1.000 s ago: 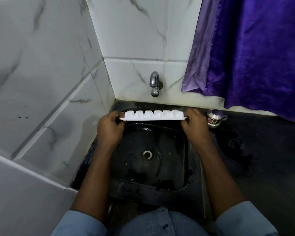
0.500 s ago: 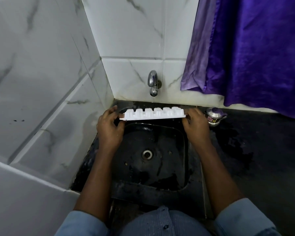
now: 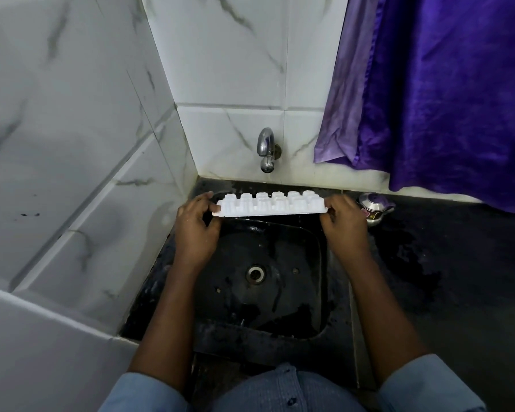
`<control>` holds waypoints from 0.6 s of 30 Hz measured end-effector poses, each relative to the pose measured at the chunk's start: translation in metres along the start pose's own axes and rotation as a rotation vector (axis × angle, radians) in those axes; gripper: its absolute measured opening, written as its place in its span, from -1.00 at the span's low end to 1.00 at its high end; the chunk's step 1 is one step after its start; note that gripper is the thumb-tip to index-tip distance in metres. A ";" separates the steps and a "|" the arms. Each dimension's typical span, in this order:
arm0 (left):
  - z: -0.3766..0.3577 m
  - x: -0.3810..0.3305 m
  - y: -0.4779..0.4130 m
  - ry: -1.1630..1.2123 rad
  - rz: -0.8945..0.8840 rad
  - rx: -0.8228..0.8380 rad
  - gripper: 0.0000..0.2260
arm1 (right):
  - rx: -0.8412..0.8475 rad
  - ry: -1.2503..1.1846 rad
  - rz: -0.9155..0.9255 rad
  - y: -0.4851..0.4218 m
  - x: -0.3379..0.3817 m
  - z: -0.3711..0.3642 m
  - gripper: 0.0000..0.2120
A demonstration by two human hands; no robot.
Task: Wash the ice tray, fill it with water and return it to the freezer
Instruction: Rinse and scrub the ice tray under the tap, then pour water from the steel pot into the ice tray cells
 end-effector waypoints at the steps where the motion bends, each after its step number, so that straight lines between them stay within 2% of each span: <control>1: -0.003 0.001 0.000 0.067 0.041 0.005 -0.82 | 0.062 -0.001 -0.022 -0.002 -0.003 -0.004 -0.90; 4: -0.011 0.003 0.000 0.368 0.175 0.009 -0.84 | 0.273 -0.117 -0.200 -0.008 -0.018 -0.009 -0.86; 7: -0.018 0.003 -0.001 0.603 0.316 -0.001 -0.92 | 0.436 -0.439 -0.389 -0.004 -0.026 -0.010 -0.79; 9: -0.026 0.005 0.002 0.694 0.413 0.013 -0.95 | 0.491 -0.579 -0.490 0.001 -0.032 -0.013 -0.85; 13: -0.054 0.003 0.017 0.895 0.684 0.137 -0.59 | 0.481 -0.603 -0.567 0.006 -0.047 -0.010 -0.97; 16: -0.073 -0.010 0.030 0.891 0.839 0.249 -0.49 | 0.469 -0.604 -0.612 0.008 -0.065 -0.007 -0.99; 18: -0.083 -0.018 0.034 0.928 0.886 0.269 -0.44 | 0.478 -0.598 -0.629 0.008 -0.077 -0.006 -0.92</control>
Point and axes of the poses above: each hand's wrist, its own y-axis away from the middle knuckle, its own z-axis out of the back of the hand, x = y × z, the point moved 6 cm from there along -y, towards the middle knuckle, and after that the axes turned 15 degrees about -z, right-handed, at the moved point
